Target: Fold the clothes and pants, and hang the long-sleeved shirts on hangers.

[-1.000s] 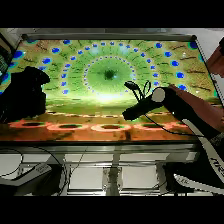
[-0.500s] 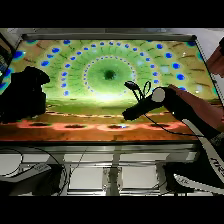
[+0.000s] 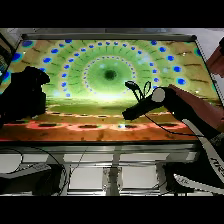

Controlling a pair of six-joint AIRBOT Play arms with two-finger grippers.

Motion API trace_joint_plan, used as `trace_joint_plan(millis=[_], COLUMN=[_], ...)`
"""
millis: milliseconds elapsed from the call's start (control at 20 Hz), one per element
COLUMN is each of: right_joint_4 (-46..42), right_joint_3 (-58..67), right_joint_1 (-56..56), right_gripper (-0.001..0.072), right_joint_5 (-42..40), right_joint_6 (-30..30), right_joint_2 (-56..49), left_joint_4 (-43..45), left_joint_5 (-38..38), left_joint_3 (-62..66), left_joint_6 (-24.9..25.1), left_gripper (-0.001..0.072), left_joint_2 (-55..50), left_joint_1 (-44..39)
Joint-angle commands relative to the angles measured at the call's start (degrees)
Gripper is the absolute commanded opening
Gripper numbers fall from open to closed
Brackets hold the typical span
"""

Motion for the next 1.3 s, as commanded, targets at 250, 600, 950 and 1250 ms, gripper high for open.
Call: trace_joint_plan(millis=[250,600,950,1250], right_joint_4=[0.0,0.0,0.0,-0.7], right_joint_3=[0.1,0.1,0.5,10.0], right_joint_1=[0.0,0.0,0.0,0.0], right_gripper=[0.0019,0.0019,0.0019,0.0019], right_joint_5=[-1.5,-1.5,-2.0,5.3], right_joint_6=[0.2,0.2,0.1,0.1], right_joint_2=[0.0,0.0,0.0,0.0], left_joint_4=[-13.0,-13.1,-13.5,-14.1], left_joint_5=[1.5,1.4,-17.4,-34.5], left_joint_3=[0.0,2.0,21.7,55.5], left_joint_6=[6.8,6.6,0.5,-12.7], left_gripper=[0.038,0.0112,0.0012,0.0011], left_joint_2=[-3.4,-4.7,-4.7,-4.6], left_joint_1=[-2.3,-2.5,-3.6,-16.5])
